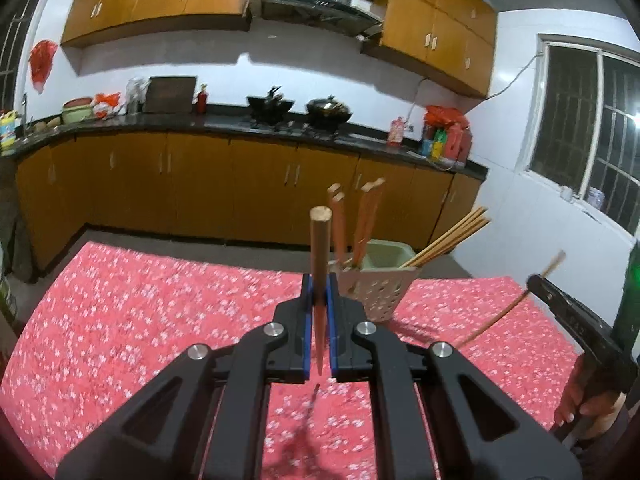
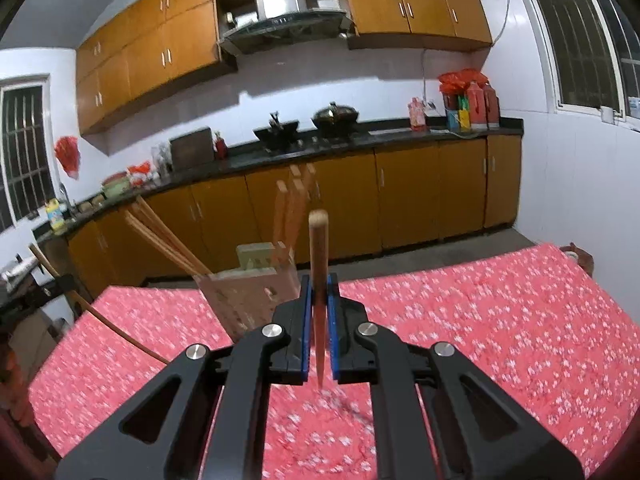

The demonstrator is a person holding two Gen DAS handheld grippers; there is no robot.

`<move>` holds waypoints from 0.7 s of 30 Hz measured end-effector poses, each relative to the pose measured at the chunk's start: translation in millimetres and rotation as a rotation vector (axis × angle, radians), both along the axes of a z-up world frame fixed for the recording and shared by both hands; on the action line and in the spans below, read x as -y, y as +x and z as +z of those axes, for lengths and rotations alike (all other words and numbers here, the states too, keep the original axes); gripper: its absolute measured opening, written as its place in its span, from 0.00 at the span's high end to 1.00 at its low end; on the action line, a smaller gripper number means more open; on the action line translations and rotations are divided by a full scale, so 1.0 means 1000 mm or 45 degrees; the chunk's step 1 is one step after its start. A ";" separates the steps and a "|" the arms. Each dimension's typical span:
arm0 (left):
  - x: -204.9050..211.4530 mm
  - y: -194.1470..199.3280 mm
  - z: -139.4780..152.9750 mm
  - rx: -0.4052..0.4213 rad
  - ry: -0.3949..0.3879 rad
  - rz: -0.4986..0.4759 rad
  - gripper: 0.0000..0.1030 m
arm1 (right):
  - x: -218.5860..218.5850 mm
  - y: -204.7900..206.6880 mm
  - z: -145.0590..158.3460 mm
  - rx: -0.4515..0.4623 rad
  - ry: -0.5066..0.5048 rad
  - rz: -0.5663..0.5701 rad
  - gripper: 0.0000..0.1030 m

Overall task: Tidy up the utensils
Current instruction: 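Lift the left tool's chopstick upright over the holder while the right tool does likewise, then lower the left tool's chopstick into the holder while the right tool does likewise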

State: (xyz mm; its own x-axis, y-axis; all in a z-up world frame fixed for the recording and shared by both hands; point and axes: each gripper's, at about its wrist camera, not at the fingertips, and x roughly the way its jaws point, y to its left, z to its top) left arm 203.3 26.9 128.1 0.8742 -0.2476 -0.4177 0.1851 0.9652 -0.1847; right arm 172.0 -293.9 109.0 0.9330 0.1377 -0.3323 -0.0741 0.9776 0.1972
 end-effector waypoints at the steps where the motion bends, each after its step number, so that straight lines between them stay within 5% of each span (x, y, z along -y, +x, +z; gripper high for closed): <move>1: 0.004 -0.001 0.006 0.019 -0.001 -0.016 0.93 | 0.000 -0.001 0.007 0.019 0.016 0.013 0.92; 13: 0.044 0.023 0.075 0.258 0.013 -0.066 0.93 | -0.021 0.022 0.096 0.393 0.099 0.023 0.92; 21: 0.053 0.061 0.089 0.302 -0.012 -0.013 0.93 | -0.035 0.065 0.096 0.498 0.100 -0.055 0.92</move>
